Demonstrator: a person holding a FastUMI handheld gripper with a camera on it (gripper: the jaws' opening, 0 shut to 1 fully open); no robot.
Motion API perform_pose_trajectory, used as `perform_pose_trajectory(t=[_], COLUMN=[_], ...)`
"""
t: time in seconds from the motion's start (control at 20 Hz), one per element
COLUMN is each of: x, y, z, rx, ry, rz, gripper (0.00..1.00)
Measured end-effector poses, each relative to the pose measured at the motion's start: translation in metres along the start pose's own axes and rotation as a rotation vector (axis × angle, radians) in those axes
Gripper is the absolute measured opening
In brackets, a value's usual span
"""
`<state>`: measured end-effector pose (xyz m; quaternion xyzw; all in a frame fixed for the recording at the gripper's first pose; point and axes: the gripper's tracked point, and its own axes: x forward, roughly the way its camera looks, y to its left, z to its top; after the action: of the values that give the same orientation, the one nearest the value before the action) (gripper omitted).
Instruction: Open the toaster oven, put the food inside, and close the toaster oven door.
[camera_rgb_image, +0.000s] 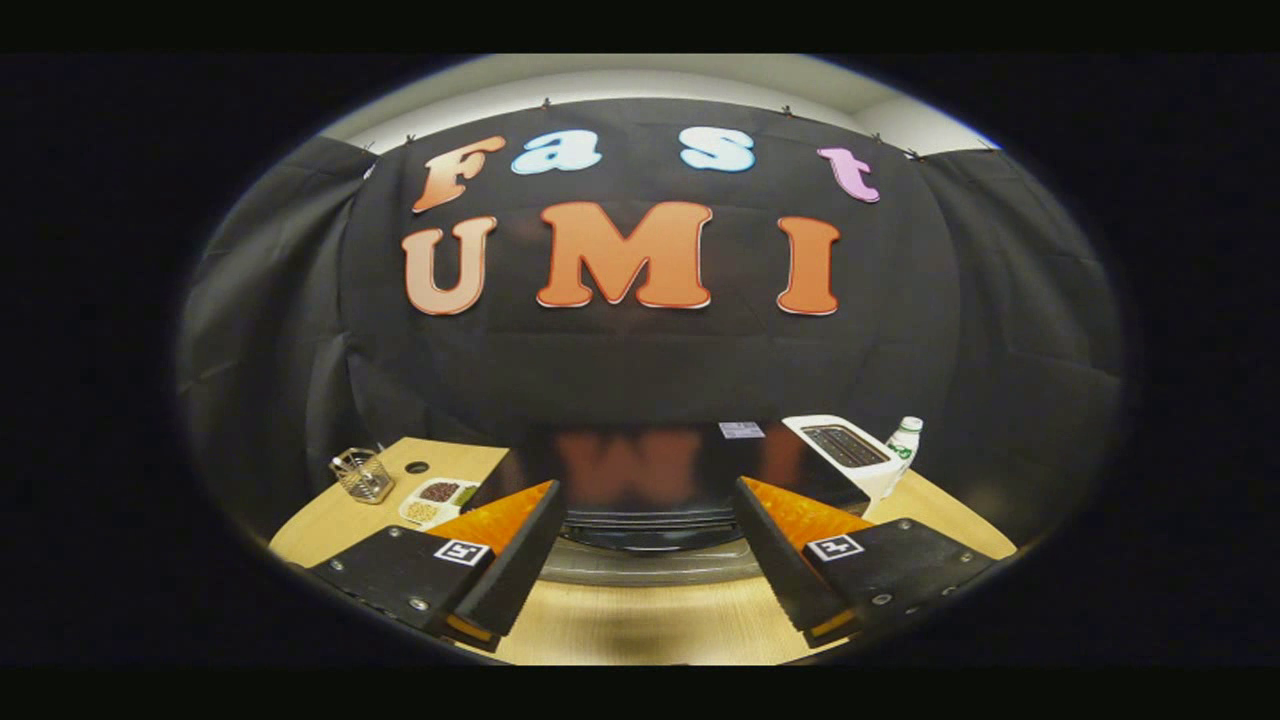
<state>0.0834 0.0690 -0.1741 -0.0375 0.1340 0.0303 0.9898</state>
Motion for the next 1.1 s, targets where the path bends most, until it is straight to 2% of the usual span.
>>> perform_pose_trajectory(t=[0.45,0.65,1.1], x=[0.029,0.027,0.015], y=[0.002,0.004,0.005], z=[-0.036,-0.036,-0.044], rx=[-0.034,0.015,-0.001], ry=[0.107,0.109,0.171], rz=[-0.002,0.02,0.018], gripper=[0.99,0.99,0.99])
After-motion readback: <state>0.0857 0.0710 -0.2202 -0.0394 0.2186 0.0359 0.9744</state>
